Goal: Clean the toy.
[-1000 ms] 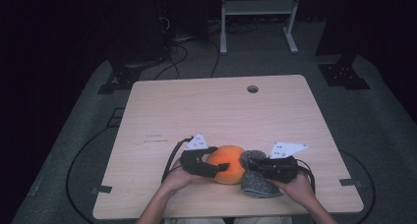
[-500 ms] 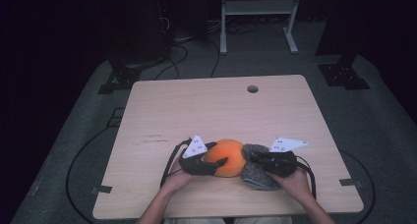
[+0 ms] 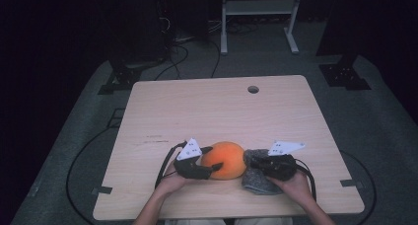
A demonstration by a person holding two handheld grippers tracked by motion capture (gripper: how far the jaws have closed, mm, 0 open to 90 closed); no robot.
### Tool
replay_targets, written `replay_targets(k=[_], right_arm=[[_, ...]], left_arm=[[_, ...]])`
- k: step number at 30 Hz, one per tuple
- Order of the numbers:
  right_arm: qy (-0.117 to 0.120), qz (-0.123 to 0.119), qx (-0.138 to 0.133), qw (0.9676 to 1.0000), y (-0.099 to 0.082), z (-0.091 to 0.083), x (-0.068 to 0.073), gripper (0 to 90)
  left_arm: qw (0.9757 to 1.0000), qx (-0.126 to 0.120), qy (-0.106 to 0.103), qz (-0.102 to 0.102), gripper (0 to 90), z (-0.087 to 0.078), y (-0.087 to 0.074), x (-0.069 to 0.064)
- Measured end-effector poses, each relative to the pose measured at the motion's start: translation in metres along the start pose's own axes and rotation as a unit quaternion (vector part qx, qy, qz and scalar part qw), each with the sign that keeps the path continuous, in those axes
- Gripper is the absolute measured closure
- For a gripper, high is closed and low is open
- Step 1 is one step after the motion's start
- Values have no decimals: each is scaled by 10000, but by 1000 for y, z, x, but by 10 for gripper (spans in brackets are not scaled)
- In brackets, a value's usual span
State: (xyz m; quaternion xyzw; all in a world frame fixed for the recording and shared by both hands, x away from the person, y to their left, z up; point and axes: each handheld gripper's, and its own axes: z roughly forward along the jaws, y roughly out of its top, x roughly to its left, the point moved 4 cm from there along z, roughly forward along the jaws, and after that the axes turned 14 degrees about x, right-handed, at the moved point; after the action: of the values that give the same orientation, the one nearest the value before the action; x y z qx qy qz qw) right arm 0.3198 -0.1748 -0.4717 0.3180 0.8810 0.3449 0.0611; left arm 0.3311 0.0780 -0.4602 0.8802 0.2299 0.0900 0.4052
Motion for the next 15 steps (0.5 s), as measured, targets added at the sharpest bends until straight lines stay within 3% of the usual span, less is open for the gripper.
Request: replay_targets(k=[2, 3, 4, 6, 7, 10, 12, 15], right_arm=[[-16, -19, -47, 10000, -2, -4, 1, 807], [54, -70, -380, 9992, 5, -15, 5, 807], [54, -70, -380, 9992, 5, -15, 5, 807], [133, -149, -745, 9970, 16, -24, 11, 807], [175, -241, -775, 9965, 23, -23, 16, 807], [131, -310, -596, 9977, 20, -14, 17, 807], [250, -234, -568, 9978, 16, -10, 15, 807], [214, -131, -400, 9989, 9, -8, 10, 807]], left_arm=[[10000, -8, 20, 39, 315, 1, 1, -1], [10000, -7, 28, 83, 315, 1, 1, -3], [9999, -7, 30, 133, 315, 2, 2, -5], [9997, 12, 64, 252, 316, 4, 4, -10], [9995, 25, 54, 296, 305, 4, 6, -13], [9992, 49, -41, 383, 262, 3, 8, -16], [9993, 48, -50, 355, 250, 3, 7, -14], [9994, 21, -30, 333, 252, 4, 8, -15]])
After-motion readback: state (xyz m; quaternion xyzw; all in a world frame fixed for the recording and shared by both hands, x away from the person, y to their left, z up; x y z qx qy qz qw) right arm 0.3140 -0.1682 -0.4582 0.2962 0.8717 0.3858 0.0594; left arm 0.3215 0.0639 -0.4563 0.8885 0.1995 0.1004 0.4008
